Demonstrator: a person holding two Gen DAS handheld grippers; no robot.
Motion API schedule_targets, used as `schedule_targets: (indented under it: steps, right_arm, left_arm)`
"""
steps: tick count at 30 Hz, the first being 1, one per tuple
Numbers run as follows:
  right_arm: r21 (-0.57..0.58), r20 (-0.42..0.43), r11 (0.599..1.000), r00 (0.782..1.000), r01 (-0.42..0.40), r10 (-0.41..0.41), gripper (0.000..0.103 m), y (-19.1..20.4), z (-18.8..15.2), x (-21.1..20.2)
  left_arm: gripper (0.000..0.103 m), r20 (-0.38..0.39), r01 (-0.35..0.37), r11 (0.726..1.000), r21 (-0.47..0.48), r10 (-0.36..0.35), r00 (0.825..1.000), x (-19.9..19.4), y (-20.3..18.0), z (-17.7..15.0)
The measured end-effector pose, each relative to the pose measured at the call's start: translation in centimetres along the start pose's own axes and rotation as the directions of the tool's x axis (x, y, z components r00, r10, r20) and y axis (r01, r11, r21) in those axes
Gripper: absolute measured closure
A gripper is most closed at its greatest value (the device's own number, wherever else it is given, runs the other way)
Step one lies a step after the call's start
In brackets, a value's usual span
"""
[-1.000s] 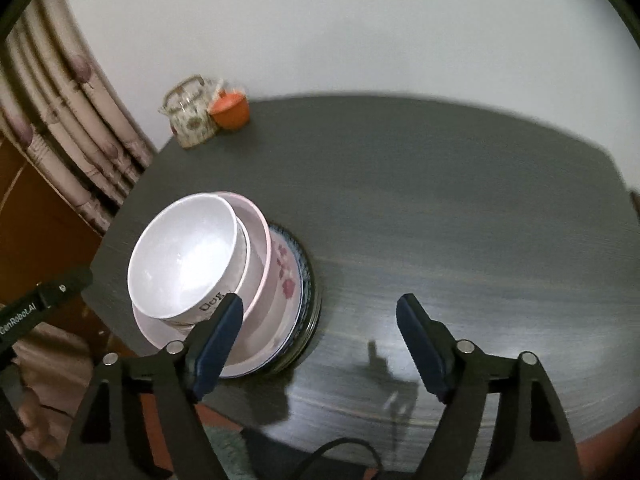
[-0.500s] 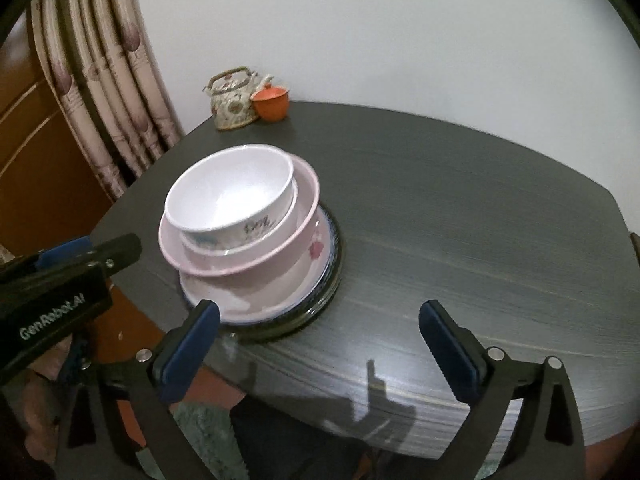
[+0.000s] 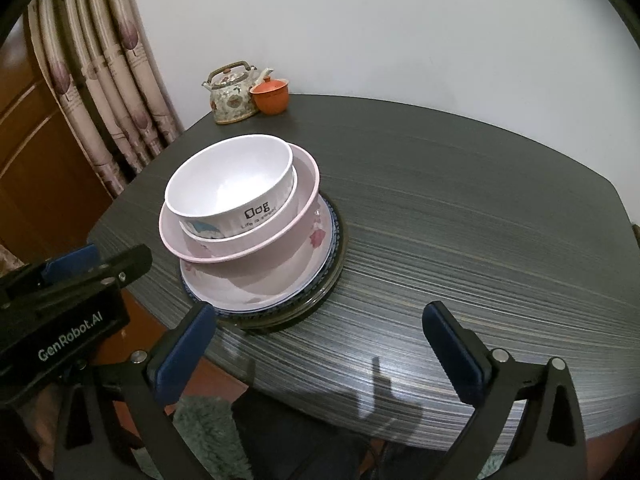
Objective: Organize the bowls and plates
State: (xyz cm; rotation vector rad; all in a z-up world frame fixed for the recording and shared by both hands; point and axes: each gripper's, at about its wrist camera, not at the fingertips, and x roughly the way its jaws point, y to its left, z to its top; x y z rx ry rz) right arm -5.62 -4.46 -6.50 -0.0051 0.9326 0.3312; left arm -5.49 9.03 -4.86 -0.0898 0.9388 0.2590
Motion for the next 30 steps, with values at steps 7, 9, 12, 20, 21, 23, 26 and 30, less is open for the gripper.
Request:
schedule_targets:
  steps: [7,9,12,20,21,23,26,30]
  right_arm:
    - [0.004,-0.022,1.000,1.000,-0.001,0.001,0.001,0.01,-0.38,0.45]
    - [0.005,-0.025,1.000,1.000,-0.001,0.001,0.001,0.08,-0.46,0.41]
    - [0.000,-0.025,1.000,1.000,0.000,0.000,0.001,0.26,-0.47,0.40]
    - [0.000,-0.033,1.000,0.999,0.000,0.000,0.001,0.47,-0.76,0.36]
    - [0.002,-0.034,1.000,0.999,-0.001,0.001,0.001,0.46,-0.81,0.36]
    - [0.001,-0.035,1.000,0.999,-0.001,0.001,0.001,0.48,-0.79,0.34]
    - [-0.002,-0.035,1.000,0.999,-0.002,0.002,0.001,0.63,-0.83,0.24]
    - [-0.012,-0.029,1.000,1.000,0.000,0.000,0.001,0.86,-0.92,0.13]
  left_arm:
    - [0.045,-0.013,0.002,1.000,0.006,-0.002,1.000,0.23,-0.21,-0.16]
    - [0.045,-0.017,0.006,1.000,0.011,-0.006,1.000,0.32,-0.34,-0.27]
    - [0.045,-0.020,0.011,1.000,0.016,-0.011,1.000,0.34,-0.52,-0.42]
    - [0.045,-0.019,0.016,1.000,0.019,-0.016,1.000,0.34,-0.55,-0.43]
    - [0.045,-0.019,0.016,1.000,0.019,-0.016,1.000,0.37,-0.52,-0.46]
    - [0.045,-0.018,0.019,1.000,0.020,-0.019,1.000,0.32,-0.44,-0.49]
    - [0.045,-0.015,0.018,1.000,0.017,-0.018,1.000,0.32,-0.35,-0.46]
    - [0.045,-0.011,0.018,1.000,0.019,-0.018,1.000,0.23,-0.32,-0.53]
